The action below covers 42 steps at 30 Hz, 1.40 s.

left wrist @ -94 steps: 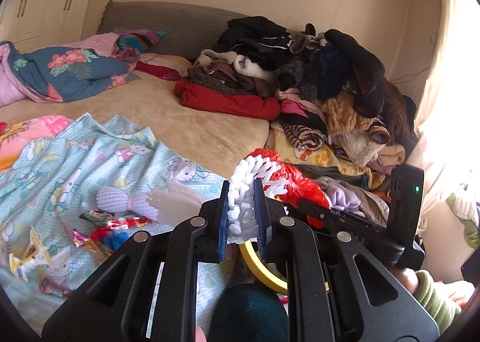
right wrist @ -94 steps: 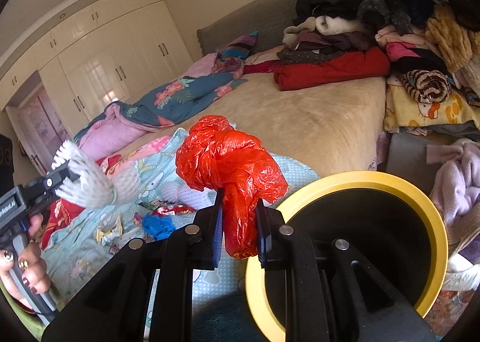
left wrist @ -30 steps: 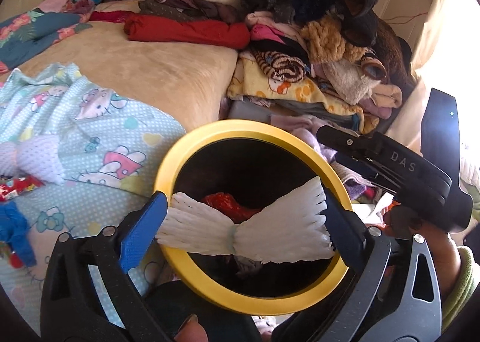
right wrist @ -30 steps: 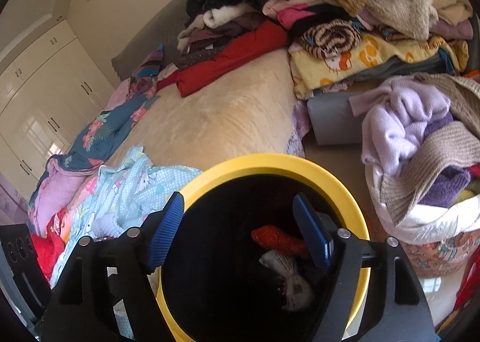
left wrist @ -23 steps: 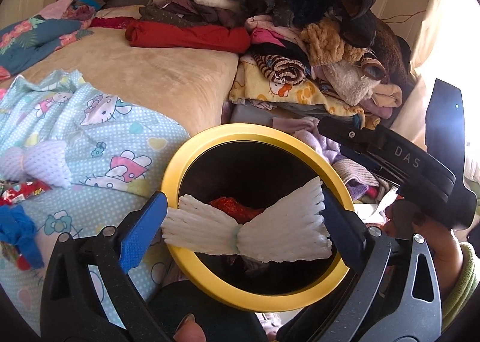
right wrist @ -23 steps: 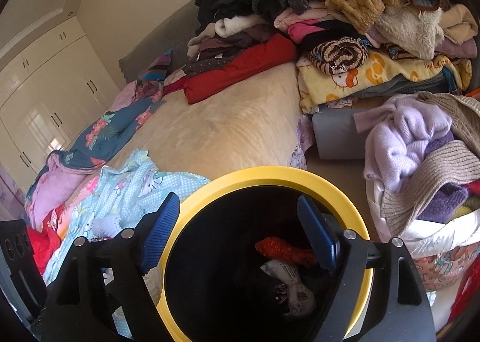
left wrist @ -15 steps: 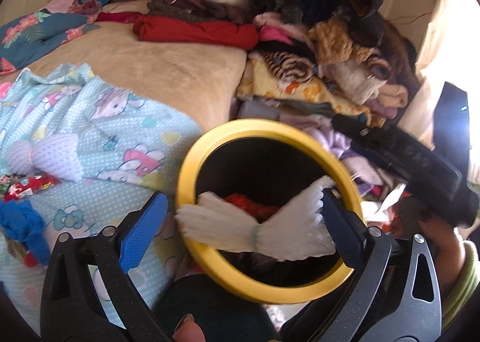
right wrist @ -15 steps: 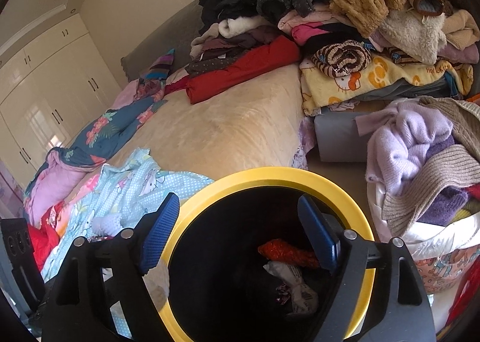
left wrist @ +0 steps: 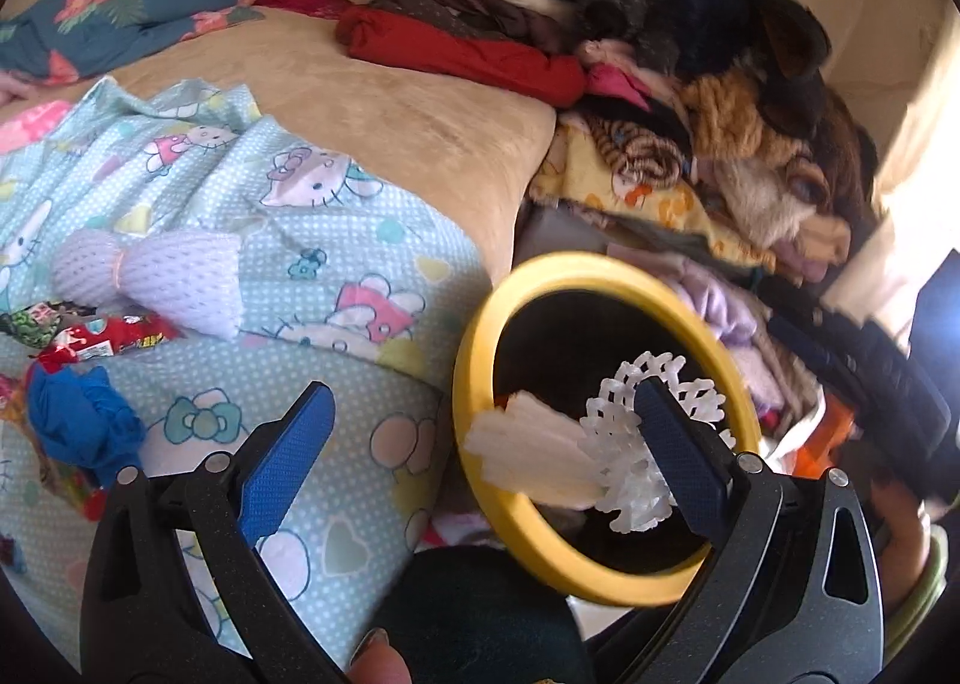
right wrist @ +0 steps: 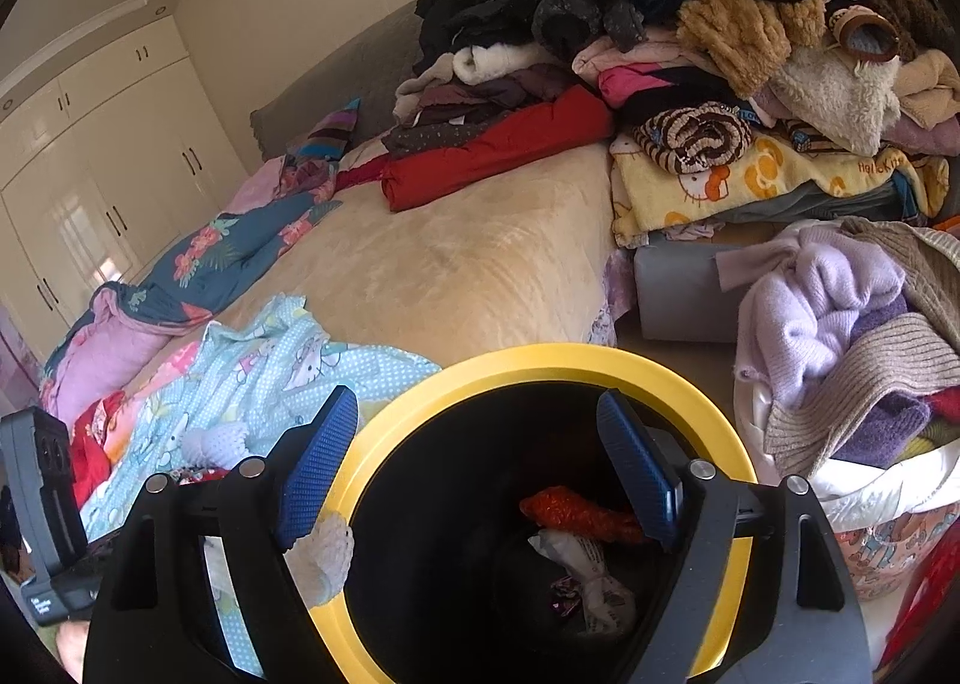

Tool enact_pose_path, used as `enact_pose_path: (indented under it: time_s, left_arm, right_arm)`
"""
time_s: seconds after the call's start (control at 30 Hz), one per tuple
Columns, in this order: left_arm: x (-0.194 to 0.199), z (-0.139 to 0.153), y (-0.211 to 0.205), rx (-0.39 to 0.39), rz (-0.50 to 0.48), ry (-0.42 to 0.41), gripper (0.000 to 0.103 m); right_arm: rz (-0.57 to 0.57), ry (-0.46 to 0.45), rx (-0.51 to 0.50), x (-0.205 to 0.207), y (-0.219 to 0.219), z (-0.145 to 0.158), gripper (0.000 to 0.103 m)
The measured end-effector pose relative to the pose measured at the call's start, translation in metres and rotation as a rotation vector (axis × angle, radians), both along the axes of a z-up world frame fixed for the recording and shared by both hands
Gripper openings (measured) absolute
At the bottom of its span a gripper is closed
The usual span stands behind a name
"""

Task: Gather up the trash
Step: 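Move both tools back toward the remaining trash on the blanket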

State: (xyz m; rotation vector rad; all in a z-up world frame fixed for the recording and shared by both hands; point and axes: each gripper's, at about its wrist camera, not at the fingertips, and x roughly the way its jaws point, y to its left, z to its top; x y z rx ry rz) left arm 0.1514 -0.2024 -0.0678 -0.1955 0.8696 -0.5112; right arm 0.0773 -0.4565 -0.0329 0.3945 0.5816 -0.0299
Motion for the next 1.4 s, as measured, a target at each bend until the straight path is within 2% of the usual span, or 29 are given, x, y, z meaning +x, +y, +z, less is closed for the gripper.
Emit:
enact_pose_path:
  time_s: [0.4,0.53,0.67,0.87,1.1,1.4]
  left_arm:
    - [0.01,0.066,-0.032,-0.092,-0.055,-0.085,0.092]
    - [0.009,0.083,-0.027,-0.104,-0.037,-0.12,0.092]
    - [0.006,0.088,-0.005,-0.09,0.012,-0.148,0.092]
    - [0.004,0.088,0.04,-0.055,0.108,-0.169,0.092]
    - [0.006,0.085,0.104,-0.038,0.232,-0.177,0.092]
    - [0.002,0.08,0.163,-0.046,0.349,-0.179,0.092]
  right_arm:
    - [-0.042,-0.101,-0.019,-0.021,-0.008,0.044,0.082]
    - [-0.044,-0.149,-0.043,-0.032,-0.011,0.068,0.088]
    - [0.001,-0.171,-0.087,-0.036,-0.002,0.083,0.089]
    - [0.089,-0.183,-0.091,-0.031,0.028,0.089,0.09]
    - [0.212,-0.163,-0.111,-0.02,0.078,0.085,0.09]
    - [0.367,-0.123,-0.128,-0.008,0.145,0.067,0.091]
